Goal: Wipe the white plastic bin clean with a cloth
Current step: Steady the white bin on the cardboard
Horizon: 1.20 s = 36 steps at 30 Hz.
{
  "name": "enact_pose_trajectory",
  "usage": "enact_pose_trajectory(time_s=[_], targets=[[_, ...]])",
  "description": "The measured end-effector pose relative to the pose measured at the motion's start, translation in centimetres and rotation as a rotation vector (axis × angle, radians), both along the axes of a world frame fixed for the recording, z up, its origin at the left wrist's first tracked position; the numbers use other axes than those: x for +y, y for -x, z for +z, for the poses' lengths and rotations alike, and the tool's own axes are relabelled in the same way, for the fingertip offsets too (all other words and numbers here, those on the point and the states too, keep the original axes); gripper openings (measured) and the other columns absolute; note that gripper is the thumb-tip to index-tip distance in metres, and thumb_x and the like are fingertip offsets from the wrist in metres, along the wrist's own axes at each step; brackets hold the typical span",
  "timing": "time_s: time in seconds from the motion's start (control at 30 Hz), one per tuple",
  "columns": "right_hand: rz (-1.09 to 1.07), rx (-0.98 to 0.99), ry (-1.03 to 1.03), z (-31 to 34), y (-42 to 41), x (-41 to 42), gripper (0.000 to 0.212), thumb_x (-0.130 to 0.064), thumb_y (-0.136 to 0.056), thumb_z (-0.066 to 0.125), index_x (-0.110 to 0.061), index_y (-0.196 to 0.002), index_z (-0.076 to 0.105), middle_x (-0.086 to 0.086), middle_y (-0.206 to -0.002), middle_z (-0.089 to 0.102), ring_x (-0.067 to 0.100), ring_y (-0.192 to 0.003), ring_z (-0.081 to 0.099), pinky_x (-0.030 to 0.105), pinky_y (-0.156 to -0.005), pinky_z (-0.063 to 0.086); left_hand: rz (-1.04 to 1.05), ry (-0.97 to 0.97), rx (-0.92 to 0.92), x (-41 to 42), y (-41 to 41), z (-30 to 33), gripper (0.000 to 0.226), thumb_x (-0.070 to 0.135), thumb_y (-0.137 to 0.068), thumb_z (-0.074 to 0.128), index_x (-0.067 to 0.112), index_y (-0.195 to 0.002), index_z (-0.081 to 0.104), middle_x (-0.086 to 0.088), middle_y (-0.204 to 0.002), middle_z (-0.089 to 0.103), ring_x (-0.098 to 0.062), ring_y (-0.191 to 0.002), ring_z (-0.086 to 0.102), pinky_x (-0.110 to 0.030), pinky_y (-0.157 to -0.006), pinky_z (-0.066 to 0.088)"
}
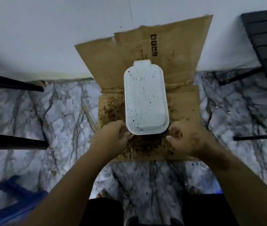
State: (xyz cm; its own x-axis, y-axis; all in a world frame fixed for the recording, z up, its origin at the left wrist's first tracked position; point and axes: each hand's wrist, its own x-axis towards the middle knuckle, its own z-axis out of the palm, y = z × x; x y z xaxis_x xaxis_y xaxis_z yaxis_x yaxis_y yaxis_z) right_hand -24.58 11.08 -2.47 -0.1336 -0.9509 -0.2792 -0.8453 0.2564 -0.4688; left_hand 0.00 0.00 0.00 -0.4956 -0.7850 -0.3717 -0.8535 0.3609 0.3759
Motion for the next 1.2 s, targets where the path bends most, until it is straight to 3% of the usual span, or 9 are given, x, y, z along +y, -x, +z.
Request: enact_pose_trajectory(time_s=[0.13, 0.2, 0.33, 0.47, 0.63, 0.83, 1.0, 1.1, 1.2], targets=[[0.046, 0.028, 0.081, -4.5, 0.4, 0.0, 0.02, -0.053, -0.083, 0.058, -0.039, -0.091, 0.047, -0.02, -0.079, 0.045, 0.007, -0.076, 0.048, 0.015, -0.062, 0.031, 0.043, 0.151, 0.028, 0.3, 0.0, -4.6, 0.023, 0.041, -0.097, 0.058, 0.024, -0.112, 0.058, 0.009, -0.095, 0.061, -0.01, -0.08, 0.057, -0.03, -0.064, 0.051], [0.065, -0.001, 0.252, -6.1, 0.5, -0.4, 0.028, -0.054, -0.082, 0.051, -0.031, -0.097, 0.055, -0.015, -0.085, 0.05, 0.014, -0.082, 0.053, 0.026, -0.069, 0.04, 0.026, 0.253, 0.085, 0.2, 0.3, -6.4, 0.033, 0.041, -0.097, 0.058, 0.022, -0.124, 0.056, 0.006, -0.108, 0.061, -0.013, -0.087, 0.059, -0.03, -0.065, 0.048], [-0.07, 0.053, 0.492, -8.0, 0.3, -2.4, 0.058, -0.046, -0.079, 0.063, -0.009, -0.123, 0.061, 0.005, -0.113, 0.058, 0.02, -0.095, 0.056, 0.033, -0.082, 0.048, 0.002, 0.366, 0.176, 0.1, 1.5, -9.5, 0.056, 0.041, -0.097, 0.059, 0.016, -0.145, 0.045, 0.001, -0.135, 0.052, -0.019, -0.109, 0.06, -0.024, -0.077, 0.042], [-0.041, 0.112, 0.334, -8.9, -0.3, -2.6, 0.066, -0.045, -0.085, 0.065, -0.009, -0.137, 0.049, 0.007, -0.133, 0.048, 0.027, -0.119, 0.05, 0.043, -0.1, 0.046, 0.056, 0.35, 0.197, 0.9, 2.5, -11.0, 0.054, 0.038, -0.096, 0.06, 0.011, -0.14, 0.046, -0.005, -0.135, 0.051, -0.023, -0.116, 0.054, -0.024, -0.08, 0.037], [-0.108, 0.119, 0.293, -8.6, -1.7, -1.2, 0.063, -0.043, -0.087, 0.061, -0.009, -0.138, 0.046, 0.009, -0.128, 0.049, 0.029, -0.115, 0.05, 0.045, -0.096, 0.048, 0.05, 0.381, 0.138, 1.6, 3.0, -9.8, 0.04, 0.036, -0.095, 0.058, 0.012, -0.127, 0.052, -0.005, -0.123, 0.053, -0.024, -0.112, 0.053, -0.03, -0.083, 0.037], [-0.157, 0.153, 0.191, -6.9, -3.0, -0.8, 0.055, -0.043, -0.089, 0.054, -0.014, -0.134, 0.044, 0.01, -0.125, 0.042, 0.03, -0.117, 0.043, 0.045, -0.096, 0.047, 0.068, 0.287, 0.034, 2.2, 2.9, -7.2, 0.045, 0.041, -0.095, 0.054, 0.016, -0.132, 0.05, -0.005, -0.131, 0.044, -0.028, -0.12, 0.049, -0.036, -0.085, 0.038], [-0.17, 0.235, 0.029, -5.1, -4.0, -2.3, 0.044, -0.039, -0.09, 0.049, -0.015, -0.127, 0.045, 0.01, -0.127, 0.039, 0.03, -0.119, 0.042, 0.044, -0.097, 0.043, 0.033, 0.264, -0.016, 1.3, 3.1, -6.6, 0.032, 0.035, -0.094, 0.057, 0.015, -0.119, 0.055, -0.007, -0.122, 0.045, -0.029, -0.108, 0.051, -0.044, -0.09, 0.051], [-0.134, 0.317, -0.039, -4.1, -3.7, -3.1, 0.05, -0.043, -0.089, 0.05, -0.017, -0.132, 0.045, 0.011, -0.133, 0.042, 0.03, -0.121, 0.044, 0.045, -0.098, 0.043, 0.008, 0.259, -0.007, 0.9, 3.0, -6.5, 0.032, 0.035, -0.09, 0.059, 0.016, -0.115, 0.055, -0.006, -0.118, 0.045, -0.027, -0.106, 0.051, -0.045, -0.09, 0.051], [-0.094, 0.253, -0.094, -2.5, -2.4, -3.3, 0.06, -0.049, -0.091, 0.055, -0.015, -0.139, 0.043, 0.013, -0.14, 0.044, 0.034, -0.126, 0.046, 0.048, -0.102, 0.045, 0.017, 0.238, -0.007, 0.7, 2.9, -6.1, 0.035, 0.038, -0.09, 0.062, 0.017, -0.117, 0.056, -0.006, -0.121, 0.044, -0.025, -0.105, 0.052, -0.042, -0.09, 0.052]])
